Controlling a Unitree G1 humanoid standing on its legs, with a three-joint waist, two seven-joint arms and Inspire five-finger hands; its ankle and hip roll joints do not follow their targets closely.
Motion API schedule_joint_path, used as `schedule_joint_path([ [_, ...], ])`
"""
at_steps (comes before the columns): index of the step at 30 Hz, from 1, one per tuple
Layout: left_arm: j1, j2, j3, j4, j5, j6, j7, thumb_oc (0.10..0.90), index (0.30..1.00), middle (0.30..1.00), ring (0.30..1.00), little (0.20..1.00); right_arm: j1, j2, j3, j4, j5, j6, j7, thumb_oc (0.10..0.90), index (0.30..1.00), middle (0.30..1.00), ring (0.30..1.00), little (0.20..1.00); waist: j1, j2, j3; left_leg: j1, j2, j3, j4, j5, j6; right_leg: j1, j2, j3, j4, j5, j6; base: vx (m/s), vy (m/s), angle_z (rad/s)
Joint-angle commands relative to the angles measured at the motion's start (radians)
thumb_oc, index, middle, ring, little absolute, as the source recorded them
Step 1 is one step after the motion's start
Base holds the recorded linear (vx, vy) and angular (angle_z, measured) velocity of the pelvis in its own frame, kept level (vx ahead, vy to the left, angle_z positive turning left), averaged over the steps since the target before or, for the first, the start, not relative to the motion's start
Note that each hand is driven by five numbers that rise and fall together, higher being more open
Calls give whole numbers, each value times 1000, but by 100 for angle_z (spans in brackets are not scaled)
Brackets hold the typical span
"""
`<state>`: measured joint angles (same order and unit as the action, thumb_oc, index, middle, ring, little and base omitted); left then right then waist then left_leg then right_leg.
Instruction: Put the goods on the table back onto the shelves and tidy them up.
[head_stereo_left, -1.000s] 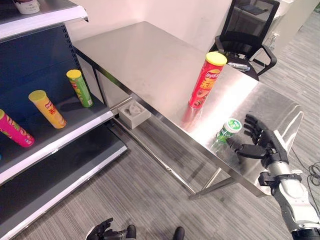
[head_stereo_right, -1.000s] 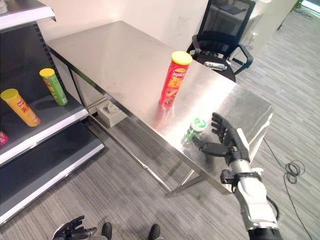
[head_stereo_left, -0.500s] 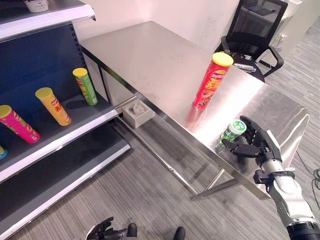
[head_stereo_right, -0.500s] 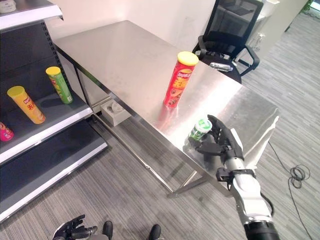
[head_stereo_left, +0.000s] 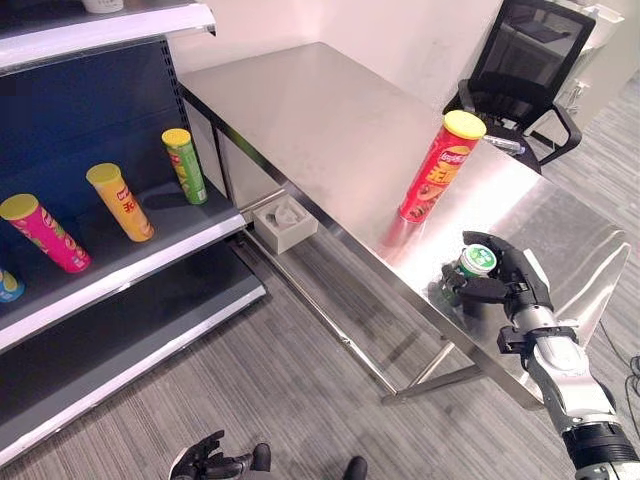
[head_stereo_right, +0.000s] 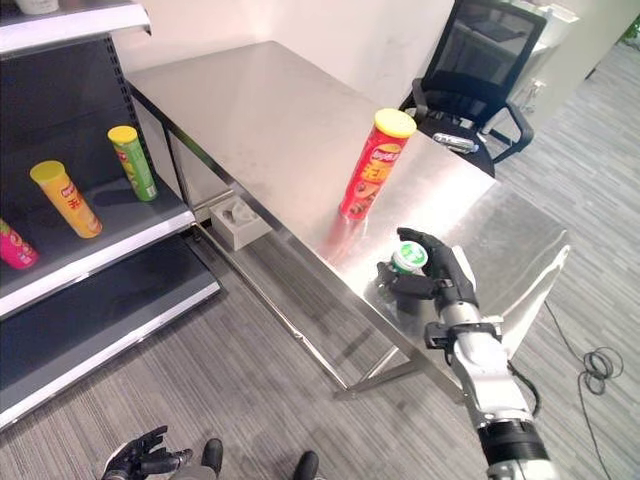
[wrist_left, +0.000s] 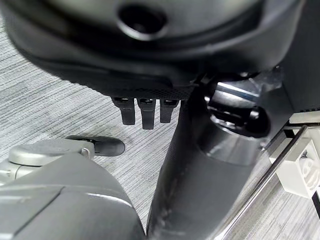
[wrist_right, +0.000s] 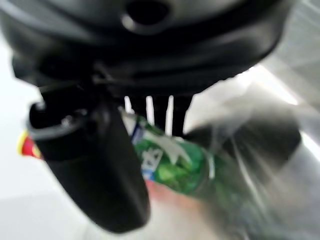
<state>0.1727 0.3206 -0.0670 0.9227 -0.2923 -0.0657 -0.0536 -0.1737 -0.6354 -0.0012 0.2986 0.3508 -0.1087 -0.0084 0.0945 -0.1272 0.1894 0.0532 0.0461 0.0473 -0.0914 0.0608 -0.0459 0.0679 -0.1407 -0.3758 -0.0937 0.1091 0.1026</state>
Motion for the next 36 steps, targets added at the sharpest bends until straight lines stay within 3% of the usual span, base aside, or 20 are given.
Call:
schedule_joint_path([
  [1, -36, 11, -43, 19, 16, -35, 2, 800, 900, 900, 900, 900, -103, -79, -28, -33, -24, -43, -25, 400, 300, 300, 300, 300, 24, 35, -21, 5, 23, 13, 4, -60, -3, 67, -26, -35, 16, -82, 64, -11, -11, 7],
  [19, -45, 19, -28, 2, 10, -33, 0, 800, 900, 900, 900, 900, -111, -112, -69, -162, 44, -79, -15, 400, 300, 300, 300, 300, 17, 37, -36, 18, 32, 15, 4, -58, -9, 80, -18, -33, 11, -88, 58, -4, -6, 0],
  [20, -52, 18, -36, 9, 3, -38, -5, 800, 900, 900, 900, 900, -217, -147, -94, -317, 191, -155, -1, 400, 300, 300, 300, 300, 35, 40, -56, 22, 43, 6, 4, -52, -22, 93, -5, -42, 8, -103, 47, -103, -146, 7],
  [21, -54, 12, -45, 11, -1, -40, -4, 800, 900, 900, 900, 900, -266, -133, -108, -363, 255, -196, -6, 400, 300, 300, 300, 300, 41, 41, -63, 9, 46, -8, 4, -40, -29, 91, 0, -54, 6, -106, 42, -103, -146, 27],
  [26, -54, 12, -45, 11, -1, -40, -4, 800, 900, 900, 900, 900, -266, -133, -108, -363, 255, -196, -6, 400, 300, 300, 300, 300, 40, 41, -64, 8, 46, -9, 4, -40, -29, 90, 0, -55, 6, -106, 42, -13, -21, 16],
  [27, -53, 11, -54, 16, -2, -39, -4, 800, 900, 900, 900, 900, -327, -122, -117, -395, 276, -224, -29, 400, 300, 300, 300, 300, 59, 42, -70, 5, 53, -19, 4, -35, -39, 95, 9, -62, 6, -116, 37, -136, -194, 2],
  [28, -44, 14, -56, 29, -16, -37, 0, 800, 900, 900, 900, 900, -485, -129, -79, -423, 336, -265, -38, 400, 300, 300, 300, 300, 97, 43, -78, -17, 68, -55, 4, -8, -56, 95, 29, -82, 6, -130, 19, -182, -264, 4],
  [30, -30, 17, -52, 45, -27, -34, 2, 800, 900, 900, 900, 900, -634, -143, -10, -439, 372, -289, -43, 400, 300, 300, 300, 300, 148, 56, -72, -45, 96, -115, 6, 33, -87, 104, 68, -108, 6, -165, -10, -213, -293, 46],
  [33, -32, 16, -56, 55, -20, -35, 7, 800, 900, 900, 900, 900, -697, -146, 32, -436, 357, -287, -50, 400, 300, 300, 300, 300, 163, 70, -63, -64, 94, -147, 11, 55, -102, 110, 72, -137, 6, -174, -17, -99, -85, 75],
  [35, -45, 19, -58, 52, -25, -39, 18, 800, 900, 900, 900, 900, -739, -157, 69, -421, 341, -279, -56, 400, 300, 300, 300, 300, 168, 77, -53, -93, 91, -149, 30, 69, -112, 111, 66, -161, 6, -174, -19, -62, -22, 68],
  [36, -53, 22, -67, 31, -27, -42, 22, 800, 900, 900, 900, 900, -770, -182, 91, -408, 327, -268, -65, 400, 300, 300, 300, 300, 163, 76, -44, -122, 108, -89, 71, 56, -122, 120, 60, -173, 6, -198, -20, -1, -20, 66],
])
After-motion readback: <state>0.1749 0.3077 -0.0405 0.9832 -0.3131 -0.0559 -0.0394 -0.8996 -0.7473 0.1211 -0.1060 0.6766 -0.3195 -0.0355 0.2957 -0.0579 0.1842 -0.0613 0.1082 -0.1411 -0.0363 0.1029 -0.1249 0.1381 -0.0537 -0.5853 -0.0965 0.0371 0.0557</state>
